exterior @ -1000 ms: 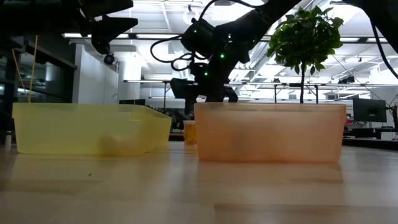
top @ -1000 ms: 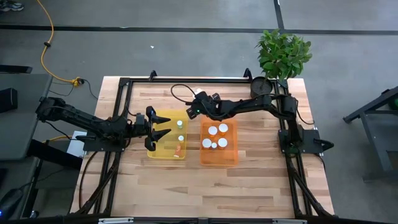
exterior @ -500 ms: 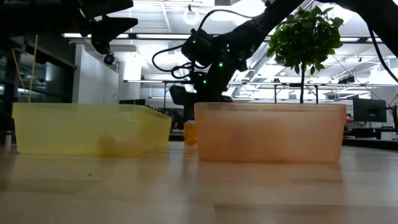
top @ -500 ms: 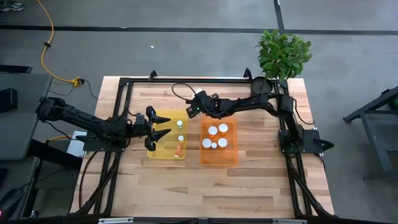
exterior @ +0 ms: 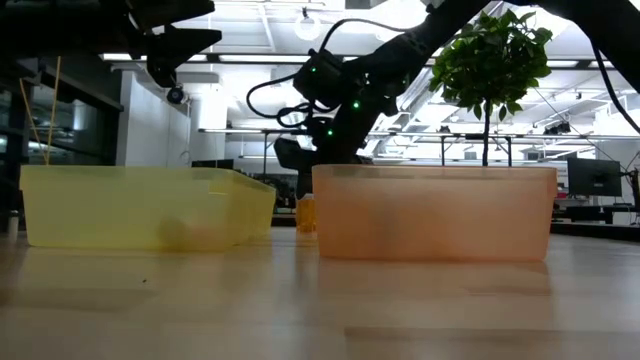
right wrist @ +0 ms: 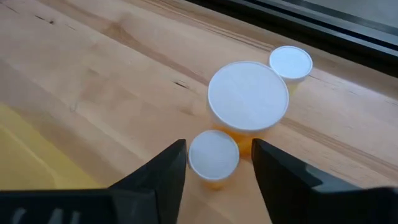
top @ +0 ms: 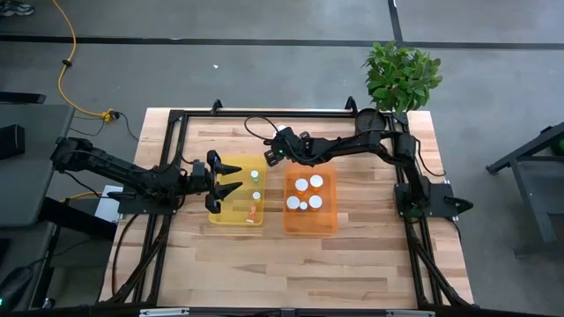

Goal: Pick and place medicine bottles into bin by pill shape (circle, oval)
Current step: Put the orange bottle pill into the yellow bin

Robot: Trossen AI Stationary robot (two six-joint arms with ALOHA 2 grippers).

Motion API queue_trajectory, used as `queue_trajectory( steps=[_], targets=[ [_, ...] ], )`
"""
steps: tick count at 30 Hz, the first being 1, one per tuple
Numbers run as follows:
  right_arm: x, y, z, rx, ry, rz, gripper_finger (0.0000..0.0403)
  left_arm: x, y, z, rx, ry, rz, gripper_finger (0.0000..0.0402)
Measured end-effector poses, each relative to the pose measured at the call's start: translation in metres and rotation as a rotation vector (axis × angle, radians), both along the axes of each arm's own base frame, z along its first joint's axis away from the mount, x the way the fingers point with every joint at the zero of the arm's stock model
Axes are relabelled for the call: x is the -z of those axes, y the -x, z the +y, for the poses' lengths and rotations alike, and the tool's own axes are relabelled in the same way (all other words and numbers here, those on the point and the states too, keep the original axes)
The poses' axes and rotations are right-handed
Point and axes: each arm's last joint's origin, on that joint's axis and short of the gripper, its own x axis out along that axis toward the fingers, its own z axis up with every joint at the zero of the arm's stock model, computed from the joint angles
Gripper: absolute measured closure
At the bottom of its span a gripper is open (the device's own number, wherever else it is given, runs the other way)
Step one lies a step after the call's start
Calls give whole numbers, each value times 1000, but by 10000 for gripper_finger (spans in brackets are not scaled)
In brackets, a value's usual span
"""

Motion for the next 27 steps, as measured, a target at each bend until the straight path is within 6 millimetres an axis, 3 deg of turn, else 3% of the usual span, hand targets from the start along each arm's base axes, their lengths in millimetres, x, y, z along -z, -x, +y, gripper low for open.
queue_trajectory(
  steps=[9,15,22,27],
  targets=[
    [0,0,0,-17,13,12,302,0,0,0,0,0,0,183],
    [-13,2,9,-115,16,37,313,0,0,0,0,-2,1,183],
    [-55,19,52,-284,68,160,311,0,0,0,-3,-15,5,183],
    [-66,49,91,-358,123,206,311,1,0,0,-2,-10,15,183]
  ],
)
